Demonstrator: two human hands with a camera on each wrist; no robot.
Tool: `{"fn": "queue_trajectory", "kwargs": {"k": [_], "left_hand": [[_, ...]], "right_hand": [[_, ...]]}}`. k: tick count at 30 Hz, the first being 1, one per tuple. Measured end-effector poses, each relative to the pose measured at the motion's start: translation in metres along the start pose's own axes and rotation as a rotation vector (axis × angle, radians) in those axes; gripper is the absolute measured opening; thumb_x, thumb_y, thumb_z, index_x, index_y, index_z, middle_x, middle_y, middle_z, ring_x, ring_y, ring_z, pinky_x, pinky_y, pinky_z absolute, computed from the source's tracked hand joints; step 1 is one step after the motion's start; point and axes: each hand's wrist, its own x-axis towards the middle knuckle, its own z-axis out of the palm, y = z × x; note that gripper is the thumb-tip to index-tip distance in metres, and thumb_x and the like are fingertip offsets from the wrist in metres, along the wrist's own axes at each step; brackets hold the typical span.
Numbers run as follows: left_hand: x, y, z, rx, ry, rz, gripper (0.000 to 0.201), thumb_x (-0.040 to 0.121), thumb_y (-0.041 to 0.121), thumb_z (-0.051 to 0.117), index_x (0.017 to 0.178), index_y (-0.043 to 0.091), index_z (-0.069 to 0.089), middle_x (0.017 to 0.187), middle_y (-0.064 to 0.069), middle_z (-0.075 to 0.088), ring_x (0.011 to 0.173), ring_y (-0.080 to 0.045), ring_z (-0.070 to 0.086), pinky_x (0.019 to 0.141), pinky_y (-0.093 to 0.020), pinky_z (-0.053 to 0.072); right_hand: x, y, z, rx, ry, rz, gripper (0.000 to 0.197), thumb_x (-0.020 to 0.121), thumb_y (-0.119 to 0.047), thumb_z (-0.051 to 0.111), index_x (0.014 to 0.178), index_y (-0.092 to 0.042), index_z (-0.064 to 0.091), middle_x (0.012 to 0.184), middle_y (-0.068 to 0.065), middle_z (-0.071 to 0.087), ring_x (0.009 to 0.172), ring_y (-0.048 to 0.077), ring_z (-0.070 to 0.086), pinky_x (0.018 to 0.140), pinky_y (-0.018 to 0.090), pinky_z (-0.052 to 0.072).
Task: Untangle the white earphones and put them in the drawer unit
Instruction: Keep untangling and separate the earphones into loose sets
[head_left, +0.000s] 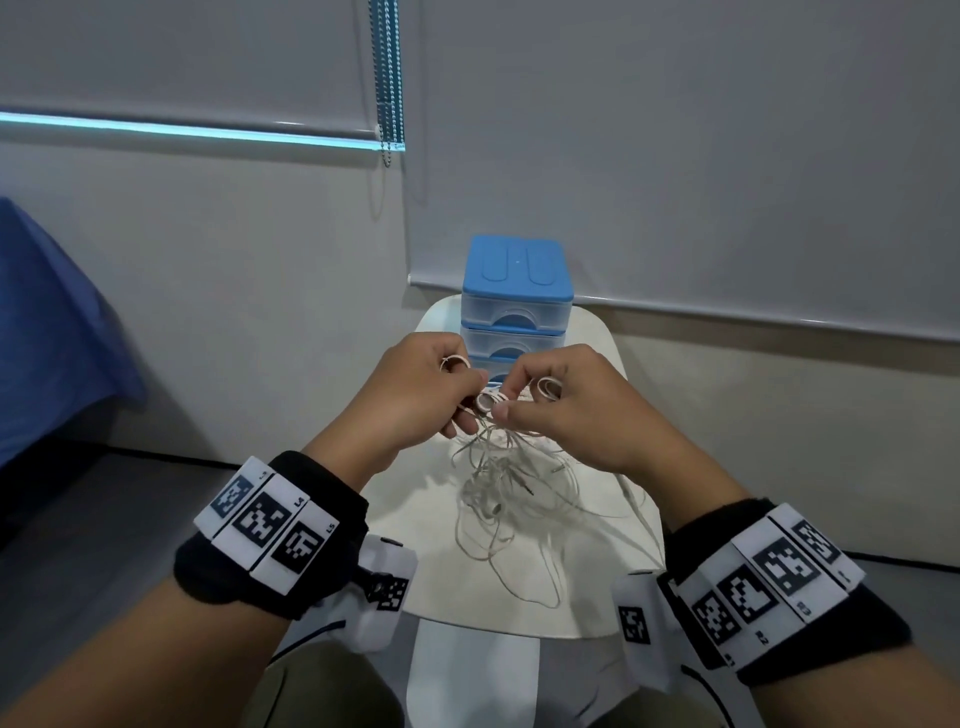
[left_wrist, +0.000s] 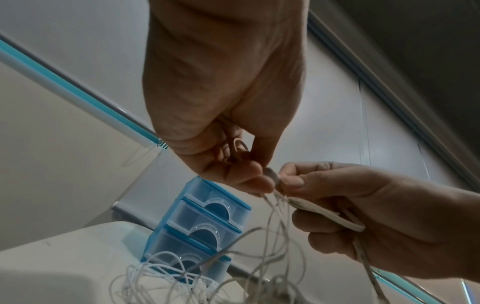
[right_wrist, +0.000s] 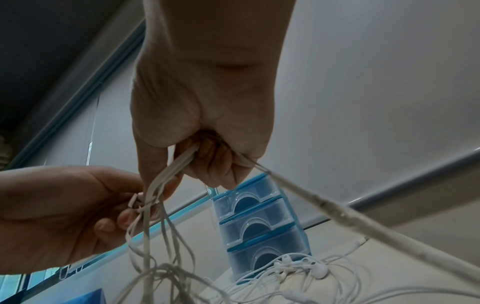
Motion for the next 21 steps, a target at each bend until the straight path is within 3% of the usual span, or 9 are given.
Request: {"fn": "queue_trajectory", "kwargs": {"k": [2,4,6,8,12,16,18,21], "left_hand": [[-0.0007,0.0026,-0.0008,-0.004,0.0,0.017,0.027,0.097,0.013,0.069,0.076,0.009,0.052,0.064,-0.008,0.067,0.063,-0.027,0.076,0.058,-0.037,0.056],[-0.0008,0.0042,-0.0007,-0.012,0.009,0.032,0.028,0.097,0.013,0.07,0.076,0.009,0.051,0.063,-0.006,0.064,0.064,-0.027,0.076,0.071,-0.052,0.063],[-0.0009,0.0044,-0.0005,-0.052,0.022,0.037,0.029,0.096,0.012,0.071,0.074,0.01,0.051,0.064,-0.006,0.061,0.065,-0.028,0.077,0.084,-0.064,0.059],[-0.0003,0.0044,-0.0007,-0.105,0.033,0.045,0.03,0.095,0.009,0.071,0.073,0.01,0.05,0.068,-0.007,0.057,0.068,-0.029,0.078,0.09,-0.068,0.055],[-0.001,0.0048,-0.0008,-0.156,0.028,0.044,0.023,0.095,0.003,0.068,0.078,0.005,0.052,0.073,-0.011,0.059,0.073,-0.027,0.078,0.095,-0.06,0.057],[-0.0029,0.0026,-0.0013,-0.234,0.013,0.031,0.022,0.094,-0.006,0.063,0.077,0.004,0.054,0.067,-0.011,0.062,0.077,-0.029,0.079,0.095,-0.052,0.059],[-0.005,0.0014,-0.0017,-0.241,-0.01,0.05,0.022,0.094,-0.006,0.062,0.077,0.004,0.053,0.076,-0.023,0.063,0.082,-0.032,0.079,0.096,-0.052,0.059],[-0.0099,0.0019,-0.0009,-0.251,-0.062,0.1,0.026,0.095,-0.004,0.063,0.075,0.005,0.049,0.1,-0.041,0.067,0.085,-0.032,0.079,0.089,-0.041,0.063]], "right_hand": [[-0.0006,-0.0011,0.0004,0.002,0.024,-0.007,0.017,0.084,-0.026,0.083,0.075,-0.021,0.07,0.05,-0.021,0.044,0.054,0.005,0.039,0.058,0.023,0.03],[-0.0018,-0.0026,0.0023,0.005,0.05,-0.017,0.019,0.084,-0.028,0.083,0.076,-0.02,0.069,0.05,-0.021,0.045,0.053,0.006,0.037,0.055,0.02,0.029],[-0.0024,-0.0023,0.0048,0.007,0.079,-0.007,0.022,0.085,-0.029,0.082,0.074,-0.018,0.067,0.052,-0.02,0.047,0.054,0.006,0.038,0.053,0.018,0.03],[-0.0026,-0.0027,0.0063,-0.026,0.102,0.004,0.023,0.086,-0.027,0.081,0.072,-0.018,0.065,0.054,-0.018,0.049,0.055,0.006,0.039,0.053,0.018,0.031],[0.0005,-0.0025,0.0056,-0.019,0.069,0.062,0.025,0.087,-0.024,0.079,0.07,-0.017,0.062,0.066,-0.01,0.056,0.061,0.009,0.043,0.062,0.028,0.039],[-0.0002,-0.0041,0.0013,0.045,0.01,0.156,0.02,0.089,-0.023,0.078,0.075,-0.016,0.066,0.064,-0.014,0.059,0.056,0.003,0.046,0.054,0.016,0.036],[-0.0018,-0.0055,-0.001,0.137,-0.017,0.217,0.013,0.09,-0.012,0.074,0.079,-0.01,0.067,0.052,-0.017,0.053,0.046,0.001,0.042,0.047,0.011,0.031],[-0.0024,-0.0033,-0.0029,0.273,-0.036,0.36,0.017,0.084,-0.004,0.068,0.071,-0.015,0.066,0.049,-0.009,0.04,0.047,0.011,0.028,0.046,0.023,0.023]]}}
